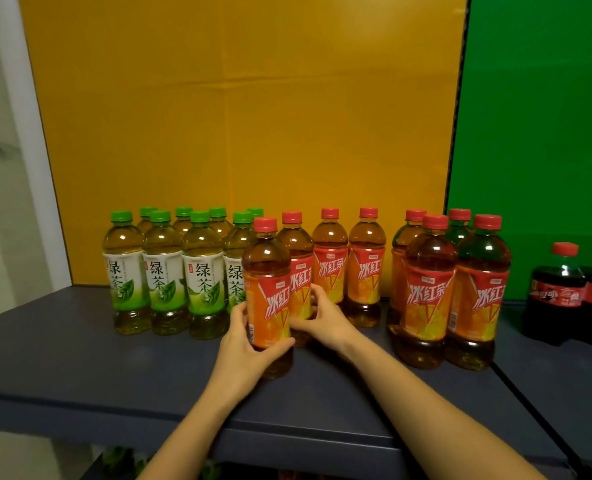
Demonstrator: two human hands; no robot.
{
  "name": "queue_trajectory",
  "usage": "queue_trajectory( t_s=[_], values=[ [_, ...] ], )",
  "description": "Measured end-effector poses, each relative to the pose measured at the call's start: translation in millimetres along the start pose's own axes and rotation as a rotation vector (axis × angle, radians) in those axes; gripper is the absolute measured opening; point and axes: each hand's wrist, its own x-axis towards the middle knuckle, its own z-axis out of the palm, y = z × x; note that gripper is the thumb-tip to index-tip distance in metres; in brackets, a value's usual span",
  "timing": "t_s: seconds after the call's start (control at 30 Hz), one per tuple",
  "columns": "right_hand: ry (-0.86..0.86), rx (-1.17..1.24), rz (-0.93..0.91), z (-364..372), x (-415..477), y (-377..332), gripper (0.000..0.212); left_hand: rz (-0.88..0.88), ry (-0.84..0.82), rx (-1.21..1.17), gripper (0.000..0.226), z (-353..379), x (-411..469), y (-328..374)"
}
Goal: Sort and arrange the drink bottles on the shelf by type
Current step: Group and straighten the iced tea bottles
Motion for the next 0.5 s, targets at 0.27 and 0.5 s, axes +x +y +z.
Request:
queue_trajectory(
  t_s=[0.27,0.5],
  values=[
    [0.117,-0.089,-0.06,-16,-20,6,0.079,-0.012,-0.002,-0.079,0.074,-8,5,-8],
    [0.339,-0.236,-0.07,-49,-53,13,0.075,-0.022,-0.161,-0.095,0.07,2,21,-6]
  ],
)
